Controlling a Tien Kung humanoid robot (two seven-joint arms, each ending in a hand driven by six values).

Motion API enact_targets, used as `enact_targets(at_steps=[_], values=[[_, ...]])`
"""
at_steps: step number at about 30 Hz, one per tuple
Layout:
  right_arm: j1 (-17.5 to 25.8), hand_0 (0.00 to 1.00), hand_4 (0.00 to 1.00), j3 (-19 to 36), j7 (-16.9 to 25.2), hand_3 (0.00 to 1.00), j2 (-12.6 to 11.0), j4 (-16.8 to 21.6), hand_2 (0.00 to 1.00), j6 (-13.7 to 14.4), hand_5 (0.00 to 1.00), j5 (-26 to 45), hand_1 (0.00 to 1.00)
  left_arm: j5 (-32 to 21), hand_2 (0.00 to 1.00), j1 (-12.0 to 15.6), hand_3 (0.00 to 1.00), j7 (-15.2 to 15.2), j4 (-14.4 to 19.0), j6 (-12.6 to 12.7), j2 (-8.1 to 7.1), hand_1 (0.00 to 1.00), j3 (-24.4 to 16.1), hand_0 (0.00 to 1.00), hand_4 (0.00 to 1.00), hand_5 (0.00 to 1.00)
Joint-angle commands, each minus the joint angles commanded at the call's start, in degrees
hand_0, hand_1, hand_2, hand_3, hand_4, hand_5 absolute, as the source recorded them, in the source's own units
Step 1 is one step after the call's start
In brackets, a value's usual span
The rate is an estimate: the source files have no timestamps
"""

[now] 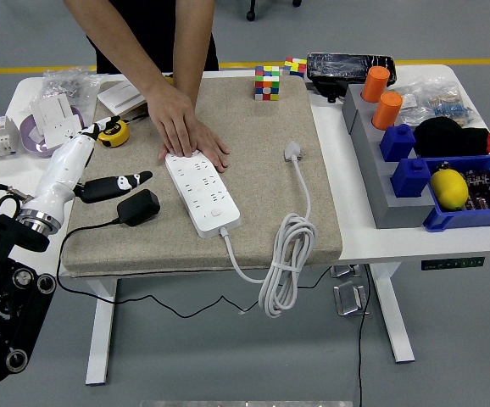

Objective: Pick up the plug,place it near the board,insert it into the board,press the button

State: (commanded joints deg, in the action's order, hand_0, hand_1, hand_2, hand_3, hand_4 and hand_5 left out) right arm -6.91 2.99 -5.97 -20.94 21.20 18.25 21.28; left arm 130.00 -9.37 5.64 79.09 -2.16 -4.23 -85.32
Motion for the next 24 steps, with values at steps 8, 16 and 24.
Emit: enact_targets(at_steps=[8, 16, 24], values=[[0.19, 0.868, 0.998, -0.20, 0.14, 0.858, 0.26, 0.12, 0.843, 0.56, 0.998, -0.07, 0.867, 0.00, 0.972, -0.62, 0.998, -1.66, -2.05, -8.43, 0.79, 0.984, 1.59, 0.993, 0.998, 0.336], [0.03, 0.866, 0.998, -0.21, 0.21, 0.855, 0.44, 0.15, 0.840, 0.76, 0.998, 0.11, 0.866, 0.00, 0.924, -2.84, 0.959, -0.99, -7.80, -6.05, 1.80, 0.956, 3.45, 0.958, 0.998, 0.459], [-0.16, 0.866, 0.998, -0.01, 0.26, 0.854, 0.69, 0.16, 0.840, 0.80, 0.998, -0.05, 0.865, 0.00, 0.903, -5.95, 0.924, 0.22, -16.59, -0.82, 2.06, 0.944, 2.67, 0.932, 0.998, 0.445]])
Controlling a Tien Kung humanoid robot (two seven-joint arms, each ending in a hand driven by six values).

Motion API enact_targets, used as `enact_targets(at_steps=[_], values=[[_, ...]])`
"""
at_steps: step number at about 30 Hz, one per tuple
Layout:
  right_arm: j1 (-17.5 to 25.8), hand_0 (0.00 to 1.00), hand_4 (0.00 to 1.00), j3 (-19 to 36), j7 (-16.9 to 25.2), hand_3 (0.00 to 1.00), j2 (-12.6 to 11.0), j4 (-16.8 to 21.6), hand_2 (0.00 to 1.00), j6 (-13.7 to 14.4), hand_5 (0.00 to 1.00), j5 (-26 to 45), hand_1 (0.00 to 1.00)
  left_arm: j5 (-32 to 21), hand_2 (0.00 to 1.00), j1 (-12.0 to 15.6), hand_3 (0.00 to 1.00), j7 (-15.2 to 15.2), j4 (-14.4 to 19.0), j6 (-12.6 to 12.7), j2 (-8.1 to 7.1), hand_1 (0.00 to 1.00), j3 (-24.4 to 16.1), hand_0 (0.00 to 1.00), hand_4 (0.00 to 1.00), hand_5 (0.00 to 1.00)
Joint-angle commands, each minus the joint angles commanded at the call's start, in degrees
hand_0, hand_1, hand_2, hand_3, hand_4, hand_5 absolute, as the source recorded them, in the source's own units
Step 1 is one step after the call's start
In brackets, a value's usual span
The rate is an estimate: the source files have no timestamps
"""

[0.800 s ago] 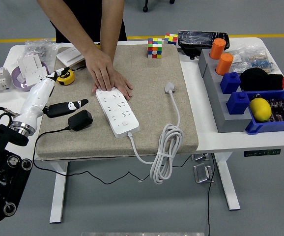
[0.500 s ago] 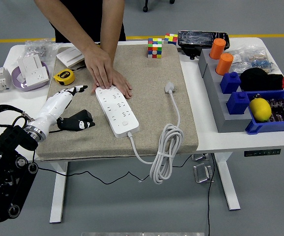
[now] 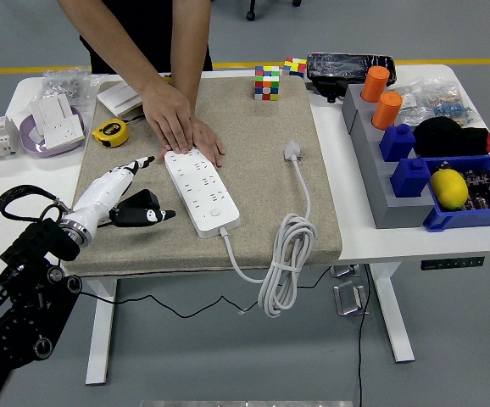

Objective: Pick up the plug,place it near the board,insert it into the board,press the button

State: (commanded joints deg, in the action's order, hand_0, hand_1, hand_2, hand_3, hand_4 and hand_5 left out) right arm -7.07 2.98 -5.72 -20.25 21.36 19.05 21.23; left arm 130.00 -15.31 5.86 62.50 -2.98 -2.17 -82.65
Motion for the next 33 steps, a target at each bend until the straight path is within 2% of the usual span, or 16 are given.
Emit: enact_targets(at_steps=[3, 4, 9, 10, 15, 16, 21, 22, 27, 28, 33], values=[[-0.02, 0.866, 0.998, 0.02, 0.00, 0.854, 0.01, -0.01, 0.840, 0.01, 0.998, 0.04, 0.865, 0.00, 0.903, -0.03, 0.924, 0.01, -1.39, 0.00, 0.12, 0.944, -0.32, 0.932, 0.998, 0.445], [0.00, 0.862, 0.998, 0.04, 0.00, 0.852, 0.01, -0.02, 0.836, 0.00, 0.998, 0.06, 0.862, 0.00, 0.829, 0.06, 0.864, 0.00, -1.74, 0.14, 0.18, 0.901, -0.44, 0.920, 0.998, 0.418], [0.02, 0.862, 0.998, -0.17, -0.05, 0.852, 0.04, -0.01, 0.836, -0.07, 0.998, 0.07, 0.862, 0.00, 0.829, -0.03, 0.864, 0.07, -3.39, 1.26, 0.27, 0.901, -0.99, 0.920, 0.998, 0.418], [-0.01, 0.861, 0.998, -0.19, -0.05, 0.850, 0.06, 0.00, 0.835, -0.08, 0.998, 0.03, 0.861, 0.00, 0.688, -0.11, 0.755, 0.11, -3.73, 1.66, 0.29, 0.788, -1.15, 0.866, 0.998, 0.337], [-0.14, 0.861, 0.998, 0.04, 0.02, 0.850, 0.24, 0.06, 0.835, -0.06, 0.998, -0.22, 0.861, 0.00, 0.688, -0.28, 0.755, -0.03, -4.95, 2.77, 0.32, 0.788, -1.55, 0.866, 0.998, 0.337], [-0.15, 0.861, 0.998, 0.06, 0.03, 0.850, 0.26, 0.06, 0.834, -0.05, 0.998, -0.22, 0.860, 0.00, 0.558, -0.28, 0.573, -0.04, -5.10, 2.90, 0.32, 0.698, -1.57, 0.824, 0.998, 0.258], [-0.06, 0.861, 0.998, 0.00, 0.04, 0.850, 0.26, 0.03, 0.834, -0.04, 0.998, -0.13, 0.860, 0.00, 0.558, -0.17, 0.573, -0.17, -5.57, 3.39, 0.41, 0.698, -1.85, 0.824, 0.998, 0.258], [-0.05, 0.860, 0.998, -0.09, 0.04, 0.851, 0.26, 0.00, 0.835, -0.04, 0.998, -0.05, 0.860, 0.00, 0.547, -0.15, 0.500, -0.21, -5.65, 3.43, 0.41, 0.698, -1.98, 0.813, 0.998, 0.249], [-0.17, 0.860, 0.998, 0.00, 0.09, 0.851, 0.21, 0.01, 0.835, 0.02, 0.998, -0.12, 0.860, 0.00, 0.547, -0.10, 0.500, -0.41, -5.95, 3.88, 0.30, 0.698, -2.43, 0.813, 0.998, 0.249], [-0.20, 0.860, 0.998, 0.04, 0.10, 0.850, 0.20, 0.02, 0.834, 0.03, 0.998, -0.17, 0.860, 0.00, 0.541, -0.12, 0.449, -0.47, -6.02, 3.98, 0.29, 0.697, -2.55, 0.809, 0.977, 0.250], [-0.23, 0.860, 0.998, 0.05, 0.09, 0.850, 0.26, 0.01, 0.834, 0.00, 0.998, -0.17, 0.860, 0.00, 0.541, -0.37, 0.449, -0.74, -6.63, 5.00, 0.30, 0.697, -3.04, 0.809, 0.977, 0.250]])
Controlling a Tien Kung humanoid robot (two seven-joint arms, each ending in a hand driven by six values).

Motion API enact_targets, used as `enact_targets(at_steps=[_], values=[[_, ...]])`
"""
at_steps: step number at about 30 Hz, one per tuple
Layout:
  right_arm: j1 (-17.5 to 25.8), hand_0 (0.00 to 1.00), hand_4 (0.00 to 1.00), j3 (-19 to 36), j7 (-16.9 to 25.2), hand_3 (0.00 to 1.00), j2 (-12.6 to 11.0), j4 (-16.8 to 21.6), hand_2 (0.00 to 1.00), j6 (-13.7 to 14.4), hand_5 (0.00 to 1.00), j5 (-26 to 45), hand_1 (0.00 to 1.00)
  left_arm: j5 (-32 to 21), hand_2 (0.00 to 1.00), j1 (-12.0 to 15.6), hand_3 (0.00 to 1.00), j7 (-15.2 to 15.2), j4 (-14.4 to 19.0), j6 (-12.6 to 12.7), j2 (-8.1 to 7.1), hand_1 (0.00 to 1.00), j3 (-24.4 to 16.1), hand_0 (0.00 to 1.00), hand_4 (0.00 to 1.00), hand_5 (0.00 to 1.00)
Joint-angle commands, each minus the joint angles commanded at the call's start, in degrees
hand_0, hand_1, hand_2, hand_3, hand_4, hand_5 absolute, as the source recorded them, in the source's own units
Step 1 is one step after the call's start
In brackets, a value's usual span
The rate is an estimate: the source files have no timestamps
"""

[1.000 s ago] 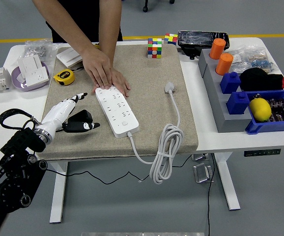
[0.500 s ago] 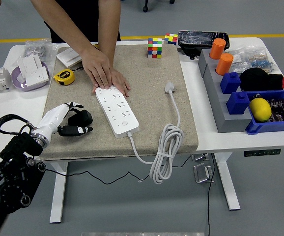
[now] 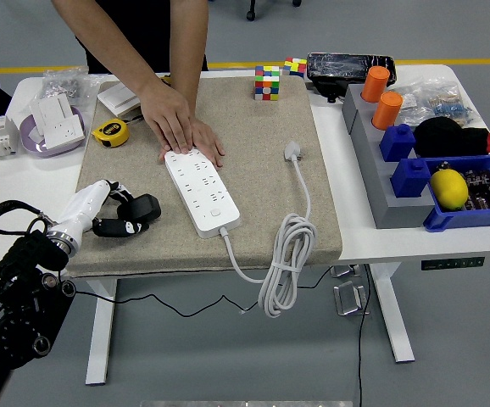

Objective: Pick up the plug,place it near the board,insert it into the board,press the button

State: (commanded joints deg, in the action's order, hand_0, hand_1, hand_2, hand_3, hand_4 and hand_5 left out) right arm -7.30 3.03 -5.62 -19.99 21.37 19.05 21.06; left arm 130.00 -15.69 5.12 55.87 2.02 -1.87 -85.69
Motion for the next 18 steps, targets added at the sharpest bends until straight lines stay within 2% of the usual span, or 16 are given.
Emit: enact_targets(at_steps=[1, 6, 7, 12, 13, 18], values=[[0.00, 0.859, 0.998, -0.02, 0.00, 0.849, 0.01, 0.00, 0.834, 0.00, 0.998, 0.03, 0.859, 0.00, 0.502, -0.05, 0.407, -0.03, -0.19, 0.26, 0.00, 0.686, -0.07, 0.798, 0.847, 0.273], [0.01, 0.859, 0.998, 0.06, 0.01, 0.849, 0.01, 0.02, 0.834, -0.05, 0.998, -0.08, 0.859, 0.00, 0.502, -0.14, 0.407, -0.04, -0.79, 0.97, -0.04, 0.686, -0.27, 0.798, 0.847, 0.273], [0.00, 0.859, 0.998, 0.01, 0.01, 0.848, 0.00, 0.02, 0.833, -0.06, 0.998, -0.08, 0.859, 0.00, 0.465, -0.15, 0.362, -0.05, -0.79, 1.04, -0.01, 0.675, -0.32, 0.785, 0.685, 0.288], [0.00, 0.859, 0.998, -0.10, -0.01, 0.848, -0.12, 0.05, 0.833, -0.04, 0.998, -0.11, 0.859, 0.00, 0.465, -0.17, 0.362, 0.05, -0.47, 1.36, 0.01, 0.675, -0.36, 0.785, 0.685, 0.288], [0.00, 0.859, 0.998, -0.14, -0.01, 0.848, -0.13, 0.05, 0.833, -0.04, 0.998, -0.09, 0.859, 0.00, 0.440, -0.16, 0.323, 0.06, -0.37, 1.40, 0.00, 0.653, -0.34, 0.772, 0.591, 0.290], [-0.02, 0.859, 0.998, -0.22, -0.04, 0.848, -0.20, 0.06, 0.833, -0.02, 0.998, -0.07, 0.859, 0.00, 0.440, -0.07, 0.323, 0.11, 0.48, 1.46, -0.08, 0.653, -0.16, 0.772, 0.591, 0.290]])
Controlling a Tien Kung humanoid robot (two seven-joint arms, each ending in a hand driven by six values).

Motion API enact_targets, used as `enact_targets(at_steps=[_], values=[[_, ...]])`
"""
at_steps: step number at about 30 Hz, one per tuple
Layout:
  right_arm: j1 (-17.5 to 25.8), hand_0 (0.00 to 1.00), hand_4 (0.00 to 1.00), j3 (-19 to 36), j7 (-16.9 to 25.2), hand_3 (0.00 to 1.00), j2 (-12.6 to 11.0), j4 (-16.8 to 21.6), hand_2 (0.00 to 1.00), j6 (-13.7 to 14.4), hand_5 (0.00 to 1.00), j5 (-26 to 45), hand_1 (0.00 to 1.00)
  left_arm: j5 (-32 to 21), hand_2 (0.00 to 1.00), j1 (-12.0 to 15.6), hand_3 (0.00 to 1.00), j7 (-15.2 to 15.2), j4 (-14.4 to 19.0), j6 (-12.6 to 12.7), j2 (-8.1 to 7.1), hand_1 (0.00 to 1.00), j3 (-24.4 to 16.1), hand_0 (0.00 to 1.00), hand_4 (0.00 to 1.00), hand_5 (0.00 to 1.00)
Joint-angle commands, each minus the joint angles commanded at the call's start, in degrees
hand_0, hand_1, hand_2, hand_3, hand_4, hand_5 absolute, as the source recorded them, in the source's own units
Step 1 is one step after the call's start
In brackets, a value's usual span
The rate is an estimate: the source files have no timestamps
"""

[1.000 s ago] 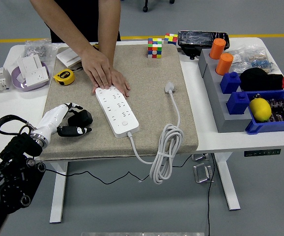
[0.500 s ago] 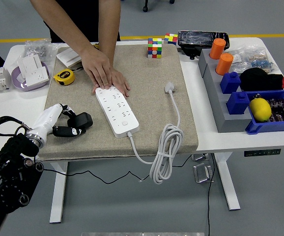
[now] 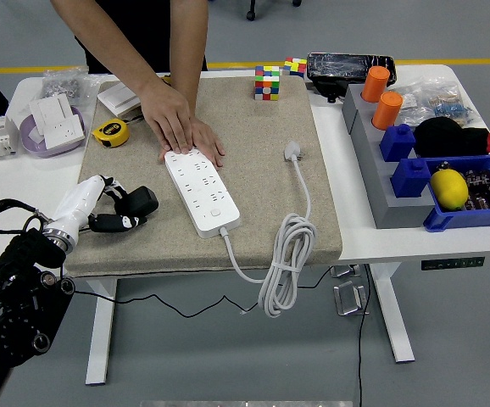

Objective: Pick up the plug,place it near the board,insert it into the board,press the button

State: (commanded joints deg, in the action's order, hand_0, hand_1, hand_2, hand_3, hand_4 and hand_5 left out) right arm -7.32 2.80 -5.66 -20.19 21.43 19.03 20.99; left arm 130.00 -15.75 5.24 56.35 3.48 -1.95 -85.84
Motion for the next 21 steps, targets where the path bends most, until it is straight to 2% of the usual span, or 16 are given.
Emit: enact_targets(at_steps=[1, 13, 21], values=[[0.01, 0.859, 0.998, 0.03, 0.00, 0.847, 0.02, 0.01, 0.833, 0.00, 0.998, -0.03, 0.858, 0.00, 0.432, 0.07, 0.311, 0.01, 0.35, 0.01, -0.01, 0.615, 0.13, 0.758, 0.549, 0.277], [-0.18, 0.859, 0.998, 0.77, 0.15, 0.847, 0.09, 0.25, 0.833, 0.00, 0.998, -0.86, 0.858, 0.00, 0.422, -0.10, 0.303, 0.69, 5.86, 0.85, -0.20, 0.618, 4.14, 0.747, 0.535, 0.277], [-0.21, 0.859, 0.998, 0.74, 0.09, 0.845, -0.02, 0.25, 0.833, 0.06, 0.998, -0.71, 0.859, 0.00, 0.421, -1.89, 0.301, 1.06, 5.90, 1.27, 0.31, 0.618, 5.73, 0.742, 0.535, 0.275]])
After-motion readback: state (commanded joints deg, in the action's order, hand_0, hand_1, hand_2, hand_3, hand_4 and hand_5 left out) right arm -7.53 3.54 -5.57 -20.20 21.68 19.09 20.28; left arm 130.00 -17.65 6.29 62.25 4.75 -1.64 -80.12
